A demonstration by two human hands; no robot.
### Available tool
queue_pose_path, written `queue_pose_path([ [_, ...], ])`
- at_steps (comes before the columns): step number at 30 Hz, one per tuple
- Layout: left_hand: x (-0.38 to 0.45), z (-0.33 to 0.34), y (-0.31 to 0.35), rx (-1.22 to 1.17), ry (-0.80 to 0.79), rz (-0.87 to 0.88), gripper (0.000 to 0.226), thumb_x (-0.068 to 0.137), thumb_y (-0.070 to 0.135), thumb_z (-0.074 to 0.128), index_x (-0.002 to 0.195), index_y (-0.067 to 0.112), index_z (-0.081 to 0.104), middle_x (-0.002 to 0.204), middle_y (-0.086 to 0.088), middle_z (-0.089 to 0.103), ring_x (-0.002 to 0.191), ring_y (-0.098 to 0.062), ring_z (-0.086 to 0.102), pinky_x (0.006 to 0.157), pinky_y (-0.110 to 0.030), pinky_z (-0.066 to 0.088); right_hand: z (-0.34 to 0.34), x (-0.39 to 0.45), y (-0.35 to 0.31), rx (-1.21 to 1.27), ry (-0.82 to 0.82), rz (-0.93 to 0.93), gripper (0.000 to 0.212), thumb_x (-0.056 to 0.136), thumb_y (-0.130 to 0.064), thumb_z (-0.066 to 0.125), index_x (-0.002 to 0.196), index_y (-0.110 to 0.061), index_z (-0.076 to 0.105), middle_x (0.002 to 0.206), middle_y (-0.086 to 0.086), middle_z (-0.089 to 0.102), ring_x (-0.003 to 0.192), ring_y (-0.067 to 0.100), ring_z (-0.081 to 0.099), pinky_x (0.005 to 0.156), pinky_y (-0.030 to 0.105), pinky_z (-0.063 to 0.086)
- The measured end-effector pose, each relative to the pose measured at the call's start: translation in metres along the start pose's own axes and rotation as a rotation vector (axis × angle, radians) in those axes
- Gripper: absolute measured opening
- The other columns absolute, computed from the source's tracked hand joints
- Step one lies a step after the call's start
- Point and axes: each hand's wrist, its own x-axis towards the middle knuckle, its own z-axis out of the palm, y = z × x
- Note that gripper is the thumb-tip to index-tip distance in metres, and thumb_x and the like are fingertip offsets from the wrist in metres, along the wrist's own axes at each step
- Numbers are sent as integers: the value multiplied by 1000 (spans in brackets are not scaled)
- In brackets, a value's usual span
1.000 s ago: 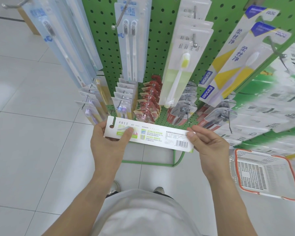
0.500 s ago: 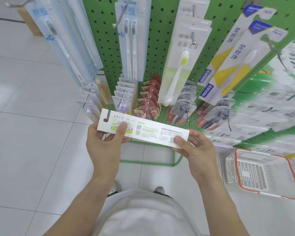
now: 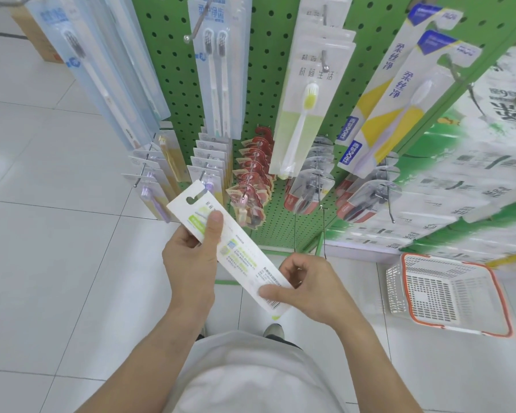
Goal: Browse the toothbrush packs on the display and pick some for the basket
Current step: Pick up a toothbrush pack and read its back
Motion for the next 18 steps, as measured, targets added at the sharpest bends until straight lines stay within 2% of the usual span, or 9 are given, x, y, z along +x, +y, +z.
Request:
queue_pose_path([
  [3, 2, 0, -1, -13, 19, -34, 25, 79, 41, 74, 85, 17, 73, 80, 8, 75, 78, -14, 67, 75, -36, 56, -3, -7, -3, 21, -11, 6, 38, 64, -31, 97, 69, -17, 63, 62, -10, 64, 51, 8, 53, 50, 19, 36],
  [6, 4, 0, -4, 10, -2, -35, 17, 87, 25, 75, 92, 10, 70, 81, 6, 77, 75, -12, 71, 62, -29, 58, -10, -9, -5, 34, 0, 16, 34, 66, -33, 95, 72, -17, 66, 65, -6, 72, 50, 9, 56, 47, 20, 34],
  [8, 5, 0, -5, 38, -19, -24, 17, 88, 15, 75, 97, 5, 66, 84, 4, 78, 79, -15, 74, 60, -25, 58, -13, -7, -5, 75, 30, 12, 31, 67, -33, 94, 73, -16, 68, 62, -3, 71, 47, 10, 52, 46, 22, 31],
  [11, 2, 2, -6, 123, -64, 7, 33, 84, 4, 78, 110, 2, 58, 96, -5, 75, 83, -18, 74, 60, -25, 59, -17, -6, -6, 147, 60, -14, 20, 76, -21, 89, 73, -13, 71, 50, -13, 61, 38, 4, 40, 43, 18, 25],
  [15, -5, 5, -12, 253, -167, 83, 58, 78, -2, 82, 119, 21, 49, 105, -7, 69, 77, -15, 72, 62, -35, 62, -17, -3, -2, 185, 72, -33, 14, 81, -24, 85, 74, -17, 75, 54, -5, 65, 44, 13, 33, 45, 24, 23],
  [16, -6, 5, -13, 277, -193, 94, 65, 76, -1, 84, 122, 26, 47, 107, -5, 68, 79, -15, 73, 64, -35, 62, -17, -2, -2, 175, 57, -36, 12, 83, -25, 83, 77, -17, 76, 58, 0, 68, 46, 15, 34, 47, 25, 23],
  [18, -8, 5, -15, 318, -240, 98, 75, 74, 1, 86, 130, 29, 45, 110, -4, 68, 82, -17, 74, 68, -38, 62, -17, -1, -2, 139, 18, -49, 8, 85, -25, 82, 82, -22, 76, 71, 4, 75, 51, 17, 46, 49, 26, 30],
])
